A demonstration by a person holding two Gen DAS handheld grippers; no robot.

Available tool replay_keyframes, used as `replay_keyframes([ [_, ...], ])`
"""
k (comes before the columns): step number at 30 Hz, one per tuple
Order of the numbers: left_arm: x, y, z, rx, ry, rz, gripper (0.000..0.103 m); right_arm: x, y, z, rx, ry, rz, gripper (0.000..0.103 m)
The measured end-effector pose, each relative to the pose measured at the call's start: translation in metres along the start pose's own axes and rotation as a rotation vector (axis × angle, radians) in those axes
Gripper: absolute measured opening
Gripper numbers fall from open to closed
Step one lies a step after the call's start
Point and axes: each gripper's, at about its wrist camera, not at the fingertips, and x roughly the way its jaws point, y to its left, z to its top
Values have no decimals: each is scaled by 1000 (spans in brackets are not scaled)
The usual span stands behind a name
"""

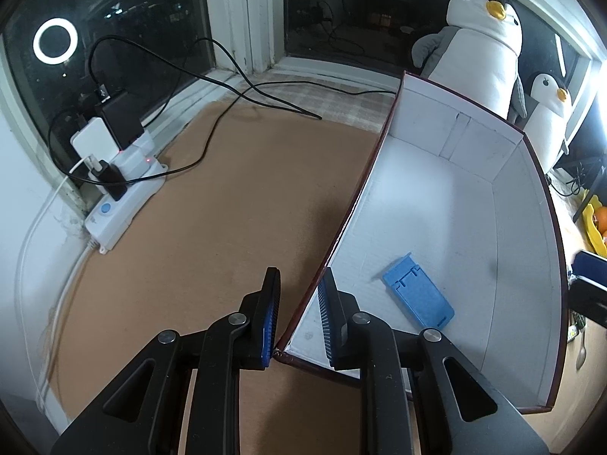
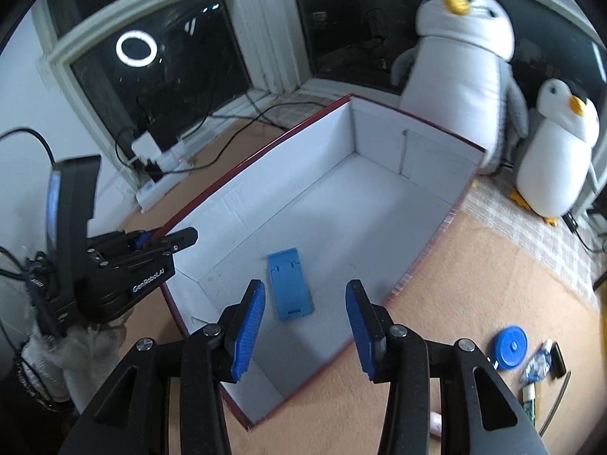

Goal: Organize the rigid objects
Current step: 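Move the right tool to the white lotion bottle and grasp it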

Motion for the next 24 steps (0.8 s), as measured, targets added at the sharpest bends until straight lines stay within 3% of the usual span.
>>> replay_keyframes([
  [8,1,0,2,11,15,11,19,-37,-55,-45,98,-20,-81,40],
  [16,3,-1,4,23,41,33,20,-47,-131,-118,238,93,-208,41],
  [20,5,-1,6,30,49,27,20,-41,-144,-136,251,152,-233,42],
  [24,7,-1,7,38,61,22,20,-35,-141,-138,231,157,-228,49],
])
